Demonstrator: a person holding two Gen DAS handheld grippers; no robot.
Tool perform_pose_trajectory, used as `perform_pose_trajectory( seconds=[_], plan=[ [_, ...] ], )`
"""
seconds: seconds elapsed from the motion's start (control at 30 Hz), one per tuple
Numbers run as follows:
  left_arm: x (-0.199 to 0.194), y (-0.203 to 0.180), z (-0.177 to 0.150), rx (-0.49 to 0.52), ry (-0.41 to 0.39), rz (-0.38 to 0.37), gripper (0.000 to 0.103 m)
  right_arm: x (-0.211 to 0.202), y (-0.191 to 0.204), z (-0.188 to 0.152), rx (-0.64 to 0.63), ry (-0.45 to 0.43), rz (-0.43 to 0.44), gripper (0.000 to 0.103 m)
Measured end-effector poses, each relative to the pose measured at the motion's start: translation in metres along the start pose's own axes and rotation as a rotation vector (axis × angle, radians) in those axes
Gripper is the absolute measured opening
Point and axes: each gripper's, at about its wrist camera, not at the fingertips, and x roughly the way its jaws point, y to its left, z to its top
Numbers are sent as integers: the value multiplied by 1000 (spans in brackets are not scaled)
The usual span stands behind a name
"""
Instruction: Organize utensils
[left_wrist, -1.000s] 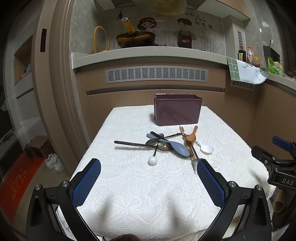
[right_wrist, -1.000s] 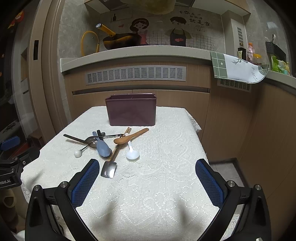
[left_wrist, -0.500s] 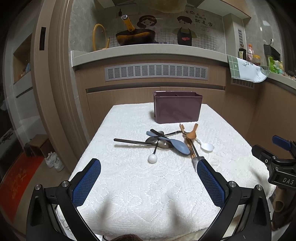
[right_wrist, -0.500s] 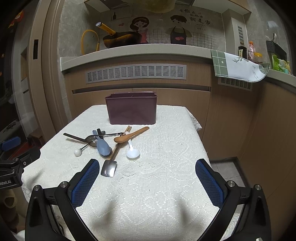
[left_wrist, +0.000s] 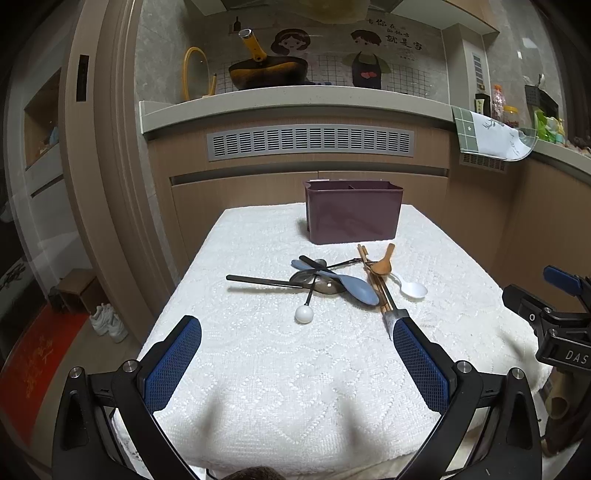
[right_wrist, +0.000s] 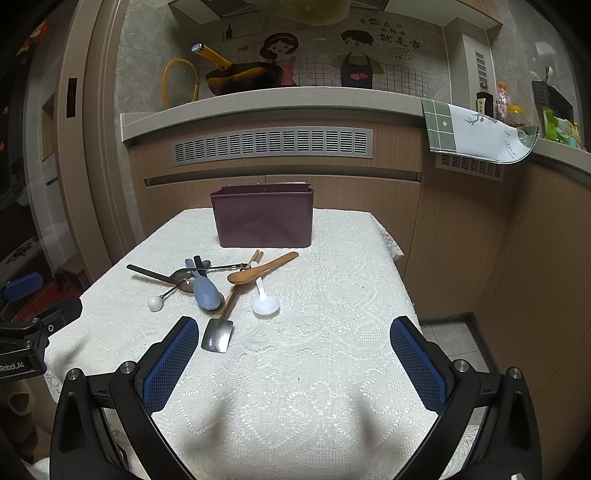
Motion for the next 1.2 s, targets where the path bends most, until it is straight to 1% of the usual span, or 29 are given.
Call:
perform_pose_trajectory(
  seconds=[0.83, 1.0, 1.2],
  plan=[
    [6, 4, 1, -8, 15, 12, 103, 2, -2, 2, -3, 5, -1, 103],
    [17, 3, 1, 7, 48, 13, 103, 7, 0, 6, -27, 8, -4, 103],
    [46, 4, 6, -6, 117, -9, 103, 27, -1, 17, -43, 45, 1, 103]
  ],
)
